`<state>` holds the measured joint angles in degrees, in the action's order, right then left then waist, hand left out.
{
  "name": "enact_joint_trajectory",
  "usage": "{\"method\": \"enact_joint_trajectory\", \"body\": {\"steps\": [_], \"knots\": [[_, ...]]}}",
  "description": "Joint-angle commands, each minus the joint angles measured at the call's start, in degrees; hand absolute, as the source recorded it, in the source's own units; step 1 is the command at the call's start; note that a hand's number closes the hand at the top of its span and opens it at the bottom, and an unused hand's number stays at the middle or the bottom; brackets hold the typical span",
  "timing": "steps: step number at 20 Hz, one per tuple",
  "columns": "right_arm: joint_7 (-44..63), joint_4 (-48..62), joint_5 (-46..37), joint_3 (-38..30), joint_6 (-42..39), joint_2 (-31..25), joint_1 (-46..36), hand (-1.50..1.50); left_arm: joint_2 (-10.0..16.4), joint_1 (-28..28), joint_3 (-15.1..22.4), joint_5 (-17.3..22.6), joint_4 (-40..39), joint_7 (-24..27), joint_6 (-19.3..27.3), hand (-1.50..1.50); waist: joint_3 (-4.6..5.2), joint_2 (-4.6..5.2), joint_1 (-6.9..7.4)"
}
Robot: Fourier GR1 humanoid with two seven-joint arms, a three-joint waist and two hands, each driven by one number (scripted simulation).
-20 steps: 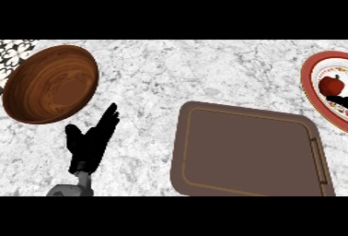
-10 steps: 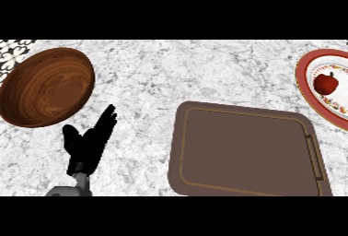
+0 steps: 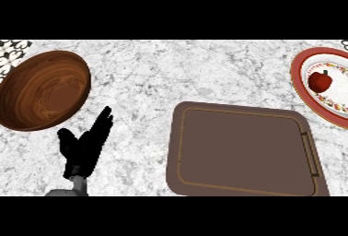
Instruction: Pick the bell pepper from the tray and place it in the plate
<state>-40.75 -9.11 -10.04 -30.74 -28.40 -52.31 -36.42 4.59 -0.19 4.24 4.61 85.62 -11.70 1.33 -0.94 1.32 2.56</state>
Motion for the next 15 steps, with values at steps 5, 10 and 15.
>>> {"method": "enact_joint_trajectory", "body": {"steps": [5, 10, 15], "knots": [[-9.27, -2.84, -1.92, 2.46, -9.13, -3.49, 7.09, -1.50, 0.89, 1.78, -1.05, 1.21, -1.76, -0.85, -1.25, 0.00, 0.30, -0.03, -0.75], [-12.11, -4.01, -2.94, 4.06, -7.38, -2.43, 10.67, -1.50, -0.48, 1.48, -0.10, -0.24, -1.67, -2.05, 0.85, 0.00, 0.21, -0.07, -1.03], [-14.86, -4.19, -2.62, 4.38, -6.24, -1.90, 13.75, -1.50, 0.03, 3.14, -0.57, 0.73, -1.41, -0.07, -0.68, 0.00, 0.30, -0.37, -1.09]]}}
